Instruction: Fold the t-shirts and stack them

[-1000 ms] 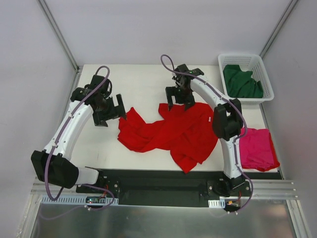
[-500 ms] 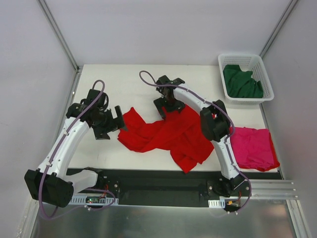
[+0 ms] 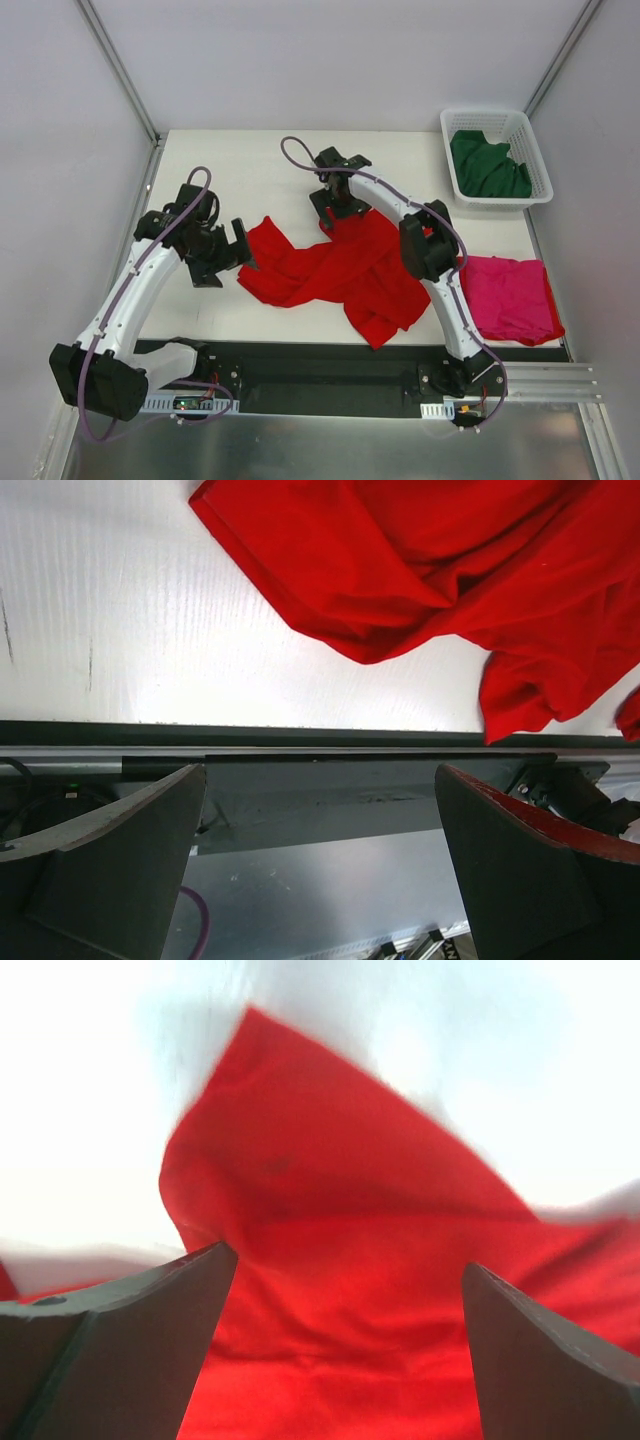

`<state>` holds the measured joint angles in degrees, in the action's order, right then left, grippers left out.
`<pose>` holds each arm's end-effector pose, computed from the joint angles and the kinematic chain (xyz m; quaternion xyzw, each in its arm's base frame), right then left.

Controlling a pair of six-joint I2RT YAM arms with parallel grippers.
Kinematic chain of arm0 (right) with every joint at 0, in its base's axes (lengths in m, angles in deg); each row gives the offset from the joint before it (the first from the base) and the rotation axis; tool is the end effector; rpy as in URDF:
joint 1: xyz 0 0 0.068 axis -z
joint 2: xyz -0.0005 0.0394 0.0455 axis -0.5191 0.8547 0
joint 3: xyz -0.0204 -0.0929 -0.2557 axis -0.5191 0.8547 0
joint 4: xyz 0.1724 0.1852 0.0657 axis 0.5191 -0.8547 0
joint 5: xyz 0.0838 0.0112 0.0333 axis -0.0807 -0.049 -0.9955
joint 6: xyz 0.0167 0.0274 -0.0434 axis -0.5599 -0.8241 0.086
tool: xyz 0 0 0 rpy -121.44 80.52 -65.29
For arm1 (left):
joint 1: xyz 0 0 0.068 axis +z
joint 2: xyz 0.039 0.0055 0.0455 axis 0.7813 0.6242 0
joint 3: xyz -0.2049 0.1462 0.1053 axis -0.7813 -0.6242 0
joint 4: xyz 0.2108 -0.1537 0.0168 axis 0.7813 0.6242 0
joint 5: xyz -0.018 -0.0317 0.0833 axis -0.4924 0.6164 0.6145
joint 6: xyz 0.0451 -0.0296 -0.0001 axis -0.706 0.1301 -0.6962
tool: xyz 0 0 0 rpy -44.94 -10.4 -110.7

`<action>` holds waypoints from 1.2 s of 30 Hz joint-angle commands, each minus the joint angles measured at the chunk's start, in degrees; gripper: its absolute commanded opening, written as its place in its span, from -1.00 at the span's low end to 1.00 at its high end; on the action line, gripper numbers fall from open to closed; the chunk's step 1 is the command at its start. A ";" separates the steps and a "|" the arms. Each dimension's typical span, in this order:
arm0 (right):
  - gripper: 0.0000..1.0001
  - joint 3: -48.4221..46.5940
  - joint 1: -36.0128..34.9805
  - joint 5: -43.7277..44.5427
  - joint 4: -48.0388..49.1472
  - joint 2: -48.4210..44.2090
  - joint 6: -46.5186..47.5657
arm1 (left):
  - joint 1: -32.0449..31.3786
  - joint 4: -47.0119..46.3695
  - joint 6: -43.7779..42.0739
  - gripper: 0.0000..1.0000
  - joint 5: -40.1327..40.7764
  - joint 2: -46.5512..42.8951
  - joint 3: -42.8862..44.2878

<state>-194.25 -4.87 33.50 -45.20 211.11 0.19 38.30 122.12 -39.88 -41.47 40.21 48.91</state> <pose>0.4089 0.2917 0.1899 -0.3732 0.9038 -0.0325 0.2070 0.1944 -0.0537 0.3095 -0.1426 0.9521 -0.2012 0.1809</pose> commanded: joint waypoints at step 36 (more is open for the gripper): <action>0.92 44.84 -1.39 0.70 6.52 -33.39 -12.39 | -5.54 -1.21 -4.20 0.99 1.00 17.68 3.73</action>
<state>-156.54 -5.64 38.28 -36.06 185.67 -8.29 37.42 120.99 -41.94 -44.11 54.17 53.69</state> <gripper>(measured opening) 0.960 0.993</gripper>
